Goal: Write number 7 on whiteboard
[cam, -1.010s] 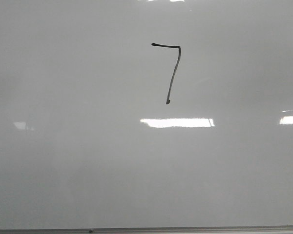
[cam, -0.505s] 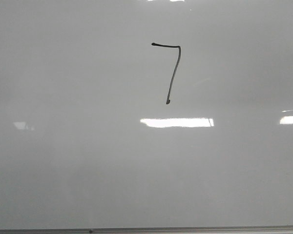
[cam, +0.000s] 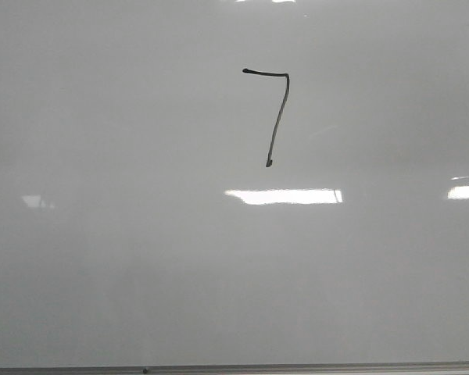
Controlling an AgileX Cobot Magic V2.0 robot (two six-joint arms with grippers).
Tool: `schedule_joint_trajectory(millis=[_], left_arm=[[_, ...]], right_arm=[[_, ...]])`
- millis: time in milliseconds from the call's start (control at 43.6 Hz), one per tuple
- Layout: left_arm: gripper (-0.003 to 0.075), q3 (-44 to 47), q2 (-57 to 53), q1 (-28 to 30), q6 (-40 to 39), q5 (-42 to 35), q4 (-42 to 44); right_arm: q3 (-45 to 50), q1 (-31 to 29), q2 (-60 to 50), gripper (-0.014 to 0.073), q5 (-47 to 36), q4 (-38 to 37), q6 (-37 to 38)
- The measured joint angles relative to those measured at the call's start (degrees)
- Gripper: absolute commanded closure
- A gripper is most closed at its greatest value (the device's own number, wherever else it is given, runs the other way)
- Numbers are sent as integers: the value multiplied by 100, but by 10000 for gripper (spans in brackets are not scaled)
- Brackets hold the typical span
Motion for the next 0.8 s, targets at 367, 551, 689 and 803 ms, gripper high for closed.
schedule_joint_trajectory(millis=[367, 551, 689, 803], left_arm=[[741, 0, 0, 0, 10, 0, 0], [741, 158, -369, 188, 23, -152, 90], [741, 944, -1025, 877, 35, -1025, 246], [741, 1912, -1641, 1511, 35, -2132, 273]], right_arm=[[0, 0, 0, 661, 11, 0, 0], [0, 0, 0, 661, 21, 0, 0], [0, 0, 0, 661, 21, 0, 0], [0, 0, 0, 661, 21, 0, 10]])
